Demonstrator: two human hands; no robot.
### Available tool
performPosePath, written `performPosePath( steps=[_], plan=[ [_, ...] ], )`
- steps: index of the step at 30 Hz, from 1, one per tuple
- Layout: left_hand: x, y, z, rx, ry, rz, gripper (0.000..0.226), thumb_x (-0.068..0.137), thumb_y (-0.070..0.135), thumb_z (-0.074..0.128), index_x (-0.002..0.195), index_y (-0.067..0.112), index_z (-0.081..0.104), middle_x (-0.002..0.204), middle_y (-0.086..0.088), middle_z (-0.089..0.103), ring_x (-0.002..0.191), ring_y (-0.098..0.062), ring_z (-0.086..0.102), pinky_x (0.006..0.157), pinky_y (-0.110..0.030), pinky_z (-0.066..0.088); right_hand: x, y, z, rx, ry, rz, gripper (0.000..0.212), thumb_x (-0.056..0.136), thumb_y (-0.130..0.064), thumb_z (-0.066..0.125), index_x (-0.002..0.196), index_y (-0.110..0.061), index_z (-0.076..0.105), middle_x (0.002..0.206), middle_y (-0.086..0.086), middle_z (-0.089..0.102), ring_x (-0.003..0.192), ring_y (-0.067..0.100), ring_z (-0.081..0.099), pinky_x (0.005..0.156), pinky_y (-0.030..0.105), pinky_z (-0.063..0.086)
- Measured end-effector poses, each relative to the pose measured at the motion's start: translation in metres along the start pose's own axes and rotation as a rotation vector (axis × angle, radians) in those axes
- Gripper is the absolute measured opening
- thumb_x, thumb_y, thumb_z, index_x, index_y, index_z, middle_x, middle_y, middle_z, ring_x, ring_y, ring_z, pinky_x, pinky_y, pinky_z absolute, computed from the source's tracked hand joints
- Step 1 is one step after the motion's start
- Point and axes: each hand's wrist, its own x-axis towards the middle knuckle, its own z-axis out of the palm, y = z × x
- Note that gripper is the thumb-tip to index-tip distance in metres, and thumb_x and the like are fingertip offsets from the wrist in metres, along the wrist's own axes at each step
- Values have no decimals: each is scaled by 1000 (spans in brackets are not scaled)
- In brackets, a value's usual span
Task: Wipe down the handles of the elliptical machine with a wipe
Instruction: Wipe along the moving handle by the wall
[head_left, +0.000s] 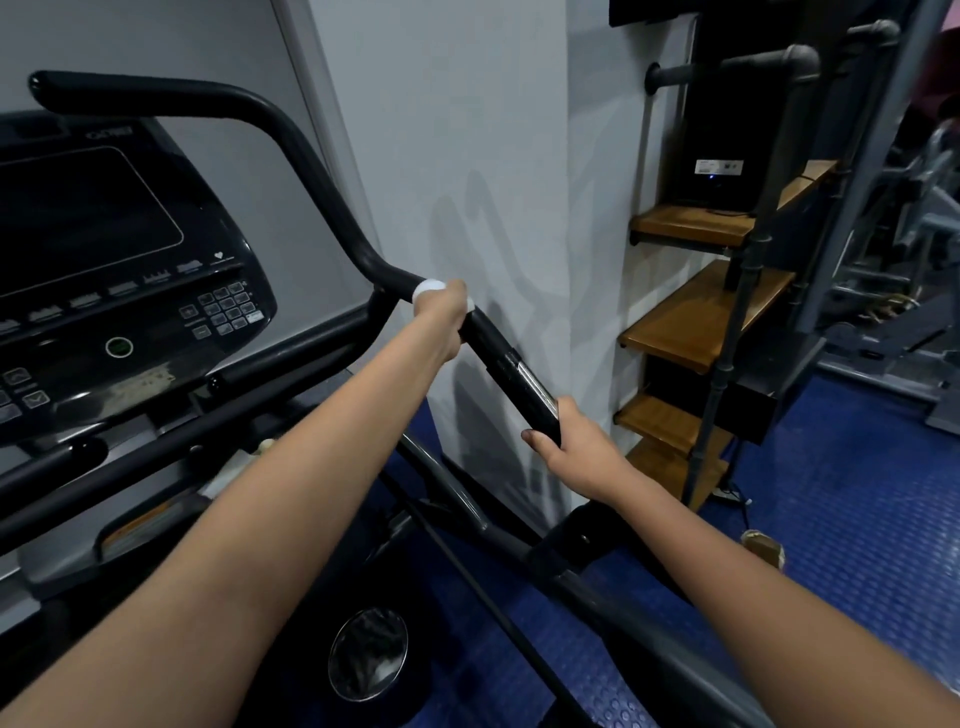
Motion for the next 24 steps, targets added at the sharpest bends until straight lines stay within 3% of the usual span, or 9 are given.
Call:
performPosePath(
  steps=[4, 6, 8, 11, 15, 17, 19, 21, 24],
  plan=[
    [-4, -3, 2, 16, -31, 14, 8, 95, 20, 52, 88, 16, 48, 108, -12, 65, 96, -28, 68, 88, -45, 59, -3, -4, 0, 17, 1, 12, 36, 97, -44, 55, 116, -18, 39, 95, 2, 59, 81, 17, 60, 65, 33, 48],
    [7, 7, 0, 2, -10, -46, 10, 95, 19, 53, 102, 13, 54, 114, -10, 65, 98, -28, 68, 81, -42, 60, -5, -4, 1, 32, 1, 7, 34, 98, -44, 54, 116, -19, 39, 95, 0, 59, 81, 15, 60, 63, 30, 47],
    [18, 19, -6, -26, 21, -134, 16, 96, 16, 53, 107, 7, 58, 106, -7, 66, 91, -24, 68, 70, -35, 59, -5, -3, 0, 43, 0, 0, 35, 98, -45, 54, 118, -21, 39, 96, -2, 58, 82, 13, 60, 63, 29, 48],
    [33, 37, -18, -1, 50, -175, 21, 101, 16, 49, 87, 2, 55, 81, -7, 60, 71, -20, 61, 64, -33, 55, -5, 0, 1, 54, -6, -14, 34, 98, -46, 53, 119, -22, 40, 99, -3, 59, 85, 11, 60, 66, 28, 51],
    [56, 52, -29, 24, 79, -206, 16, 101, 17, 47, 100, 4, 56, 79, -5, 59, 71, -20, 61, 77, -28, 56, 0, 6, 1, 60, -19, -43, 35, 96, -50, 53, 117, -25, 40, 104, -4, 60, 87, 9, 61, 67, 25, 52],
    [56, 50, -28, 31, 88, -201, 18, 101, 19, 47, 104, 5, 57, 79, -5, 61, 74, -21, 64, 70, -30, 57, 1, 7, 0, 54, -19, -49, 35, 96, -50, 53, 117, -25, 40, 103, -4, 60, 86, 9, 61, 64, 23, 49],
    [48, 44, -23, 23, 95, -156, 20, 101, 20, 45, 109, 7, 57, 86, -6, 63, 86, -23, 69, 66, -32, 57, 0, 6, -1, 51, -22, -46, 35, 96, -50, 54, 116, -25, 40, 102, -4, 60, 85, 9, 61, 63, 24, 49],
    [34, 35, -16, 59, 84, -42, 20, 100, 17, 43, 115, 10, 54, 93, -6, 62, 103, -29, 67, 80, -35, 57, -2, 4, -1, 54, -25, -46, 33, 96, -48, 54, 115, -26, 40, 101, -4, 60, 84, 9, 61, 62, 23, 48],
    [6, 13, -3, 60, 28, 29, 5, 98, 16, 44, 95, 16, 49, 87, -10, 62, 93, -32, 68, 88, -48, 58, -2, 2, -2, 29, -21, -36, 31, 97, -47, 55, 112, -26, 38, 96, -4, 58, 80, 9, 60, 58, 23, 45]
  ],
)
